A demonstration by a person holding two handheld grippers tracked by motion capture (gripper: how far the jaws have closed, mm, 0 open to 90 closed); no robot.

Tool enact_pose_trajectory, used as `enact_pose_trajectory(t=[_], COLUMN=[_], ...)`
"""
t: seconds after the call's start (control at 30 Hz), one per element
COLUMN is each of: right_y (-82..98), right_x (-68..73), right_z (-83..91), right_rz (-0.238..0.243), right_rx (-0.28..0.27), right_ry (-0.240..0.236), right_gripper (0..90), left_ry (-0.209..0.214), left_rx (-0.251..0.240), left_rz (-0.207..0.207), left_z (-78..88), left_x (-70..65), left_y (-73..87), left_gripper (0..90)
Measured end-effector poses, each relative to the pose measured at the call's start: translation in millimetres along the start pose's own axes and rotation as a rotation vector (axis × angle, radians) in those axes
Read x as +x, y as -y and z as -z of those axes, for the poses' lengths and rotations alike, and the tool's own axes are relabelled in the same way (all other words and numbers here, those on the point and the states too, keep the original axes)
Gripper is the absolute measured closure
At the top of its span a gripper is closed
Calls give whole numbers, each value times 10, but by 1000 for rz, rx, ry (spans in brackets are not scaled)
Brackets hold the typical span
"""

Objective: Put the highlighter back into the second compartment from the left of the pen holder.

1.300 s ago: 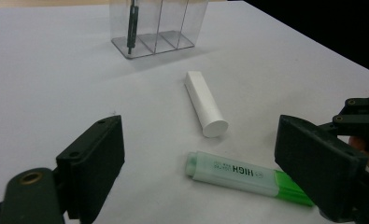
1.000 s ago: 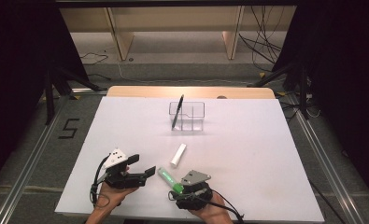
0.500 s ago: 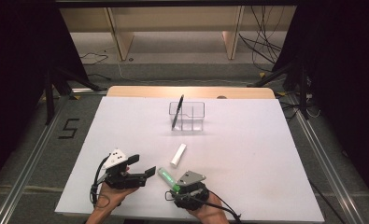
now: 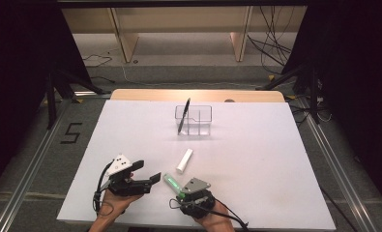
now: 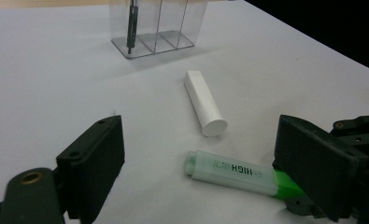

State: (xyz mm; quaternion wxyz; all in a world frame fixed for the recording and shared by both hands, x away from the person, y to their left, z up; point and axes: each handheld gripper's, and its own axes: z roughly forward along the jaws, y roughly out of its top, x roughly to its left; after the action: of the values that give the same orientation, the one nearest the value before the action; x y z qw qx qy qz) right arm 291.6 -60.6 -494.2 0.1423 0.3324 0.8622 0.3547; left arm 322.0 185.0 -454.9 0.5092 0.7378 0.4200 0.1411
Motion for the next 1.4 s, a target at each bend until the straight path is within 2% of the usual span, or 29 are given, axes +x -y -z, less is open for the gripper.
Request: enact_pose_trajectory(t=[0.17, 0.23, 0.5, 0.63, 0.83, 1.0, 1.1, 1.3, 1.4], right_y=[-1, 3, 11, 7, 4, -16, -39, -22, 2], right_x=[-11, -13, -3, -25, -56, -74, -81, -104, -128], right_z=[2, 1, 2, 3, 34, 109, 176, 322, 379], right_rz=[-16, -20, -35, -45, -33, 4, 50, 182, 230], right_rx=[0, -3, -11, -10, 5, -4, -25, -70, -81], right_ry=[9, 12, 24, 9, -20, -25, -16, 61, 66], right_gripper=[655, 659, 672, 674, 675, 677, 677, 676, 676], left_ry=[-2, 0, -6, -14, -17, -19, -23, -15, -13], left_rx=[-2, -10, -3, -4, 0, -3, -6, -11, 5], left_rz=[-3, 7, 3, 10, 11, 18, 16, 20, -3], left_z=[14, 20, 20, 31, 24, 29, 37, 43, 32], left_x=[10, 12, 25, 50, 62, 72, 83, 77, 64], left_y=[4, 0, 20, 24, 27, 27, 22, 4, -15], left_gripper=[159, 159, 159, 159, 159, 159, 159, 159, 159])
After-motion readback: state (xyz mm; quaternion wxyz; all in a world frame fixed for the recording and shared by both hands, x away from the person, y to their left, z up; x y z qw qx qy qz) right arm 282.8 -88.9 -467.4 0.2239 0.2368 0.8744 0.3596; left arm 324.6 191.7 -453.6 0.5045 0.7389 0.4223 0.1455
